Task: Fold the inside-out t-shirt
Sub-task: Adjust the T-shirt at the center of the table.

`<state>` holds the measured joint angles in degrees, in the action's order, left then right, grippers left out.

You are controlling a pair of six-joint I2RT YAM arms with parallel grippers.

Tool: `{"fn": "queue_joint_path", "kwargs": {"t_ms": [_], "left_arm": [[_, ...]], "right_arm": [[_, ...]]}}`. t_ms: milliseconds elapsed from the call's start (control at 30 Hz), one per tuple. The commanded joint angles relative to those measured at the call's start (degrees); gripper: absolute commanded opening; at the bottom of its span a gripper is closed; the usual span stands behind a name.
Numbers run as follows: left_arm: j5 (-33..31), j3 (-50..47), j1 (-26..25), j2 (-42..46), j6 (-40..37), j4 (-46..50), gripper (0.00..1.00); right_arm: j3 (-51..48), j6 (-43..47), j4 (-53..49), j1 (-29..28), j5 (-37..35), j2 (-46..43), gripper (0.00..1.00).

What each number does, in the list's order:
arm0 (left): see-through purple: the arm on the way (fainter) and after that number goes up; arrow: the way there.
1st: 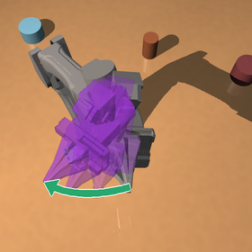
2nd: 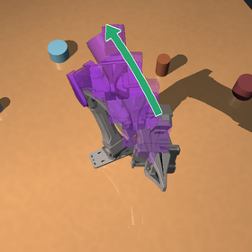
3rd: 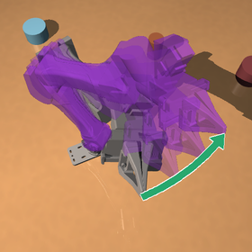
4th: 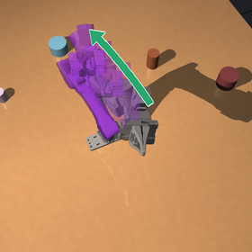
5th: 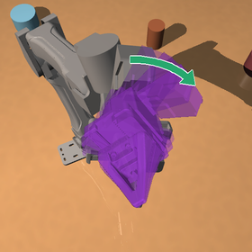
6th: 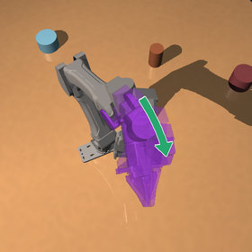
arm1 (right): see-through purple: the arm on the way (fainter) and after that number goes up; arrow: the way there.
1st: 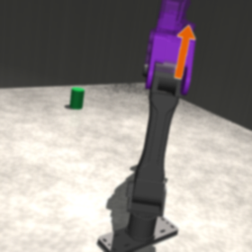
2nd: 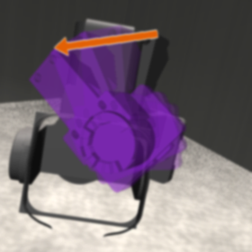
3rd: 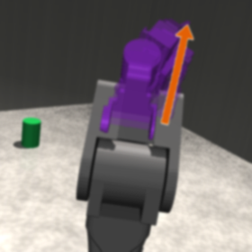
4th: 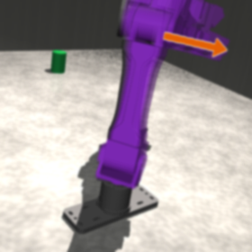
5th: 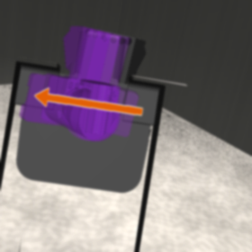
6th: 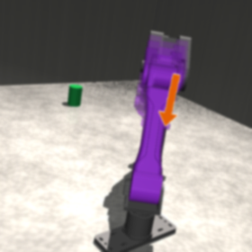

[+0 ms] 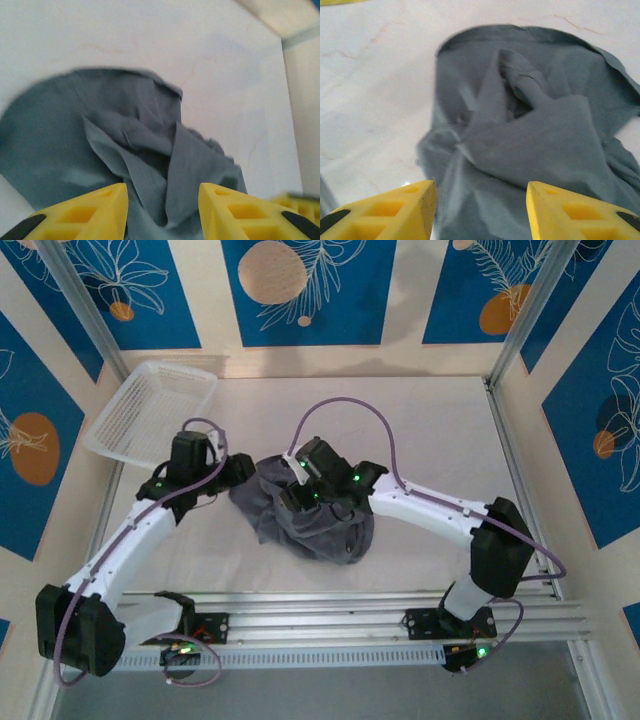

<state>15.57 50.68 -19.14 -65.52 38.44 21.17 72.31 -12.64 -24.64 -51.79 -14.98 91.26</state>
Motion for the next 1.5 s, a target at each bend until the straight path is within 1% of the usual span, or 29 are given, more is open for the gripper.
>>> {"fn": "queue_joint_path", "kwargs": {"t_ms": [0,67,233,333,433,500,533,667,833,933,1033,1133,1200,1267,1367,1467], "left_arm": [[4.5,-1.4,-5.9,-2.0,-0.3,3.8,0.38],[3.0,-1.3,-8.6,-4.0,-0.3,1.2,0.36],[-0.2,2.7,-9.2,-13.2,-3.4,-0.4,0.36],[1.4,6.6,-9.3,-19.3,-5.3,1.0,0.36],[1.7,6.8,-9.3,-20.9,-4.4,-0.2,0.35],[1.9,5.6,-9.4,-20.1,-3.4,-2.0,0.28],[1.5,5.2,-9.3,-19.5,-3.1,-2.3,0.23],[-1.9,4.7,-9.3,-17.1,-3.5,-0.7,0.00],[-3.7,5.5,-8.3,-15.6,-4.5,1.2,0.00],[-5.4,5.4,-6.2,-14.5,-4.6,1.5,0.00],[-4.1,5.4,-3.7,-15.1,-4.1,-0.2,0.00],[-0.5,6.9,-2.7,-18.6,-3.5,-2.2,0.01],[1.9,7.5,-2.7,-20.7,-2.8,-4.2,0.09],[2.8,7.5,-2.7,-21.9,-1.8,-6.0,0.22],[2.7,7.5,-2.7,-21.6,-1.6,-6.7,0.27],[1.4,7.6,-2.5,-18.9,-2.4,-5.3,0.33]], "right_arm": [[-1.5,1.1,-0.4,1.6,-3.3,-2.2,0.51],[-3.5,0.1,0.8,1.7,-2.8,-4.2,0.51],[-5.4,-1.7,-0.2,1.7,-3.0,-6.9,0.51],[-6.4,-2.4,-0.8,1.7,-3.6,-8.2,0.51],[-7.7,-3.0,-0.3,1.6,-3.9,-9.6,0.51],[-8.5,-3.2,0.2,1.7,-3.7,-9.9,0.51],[-8.5,-3.1,0.1,1.7,-3.6,-9.7,0.51],[-7.8,-2.5,-0.2,1.7,-3.5,-8.7,0.51],[-7.5,-2.3,0.2,1.9,-3.4,-8.3,0.51],[-7.7,-2.3,0.0,2.0,-3.9,-8.5,0.51],[-8.1,-2.3,0.1,2.0,-3.8,-8.7,0.51],[-7.8,-2.2,0.2,2.0,-3.3,-8.4,0.52],[-7.3,-1.8,0.2,2.1,-2.4,-8.1,0.52],[-6.4,-1.1,0.3,2.0,-2.0,-7.6,0.53],[-5.2,0.4,0.5,1.6,-2.5,-7.1,0.53],[-4.3,2.3,1.4,1.0,-2.9,-6.5,0.53]]}}
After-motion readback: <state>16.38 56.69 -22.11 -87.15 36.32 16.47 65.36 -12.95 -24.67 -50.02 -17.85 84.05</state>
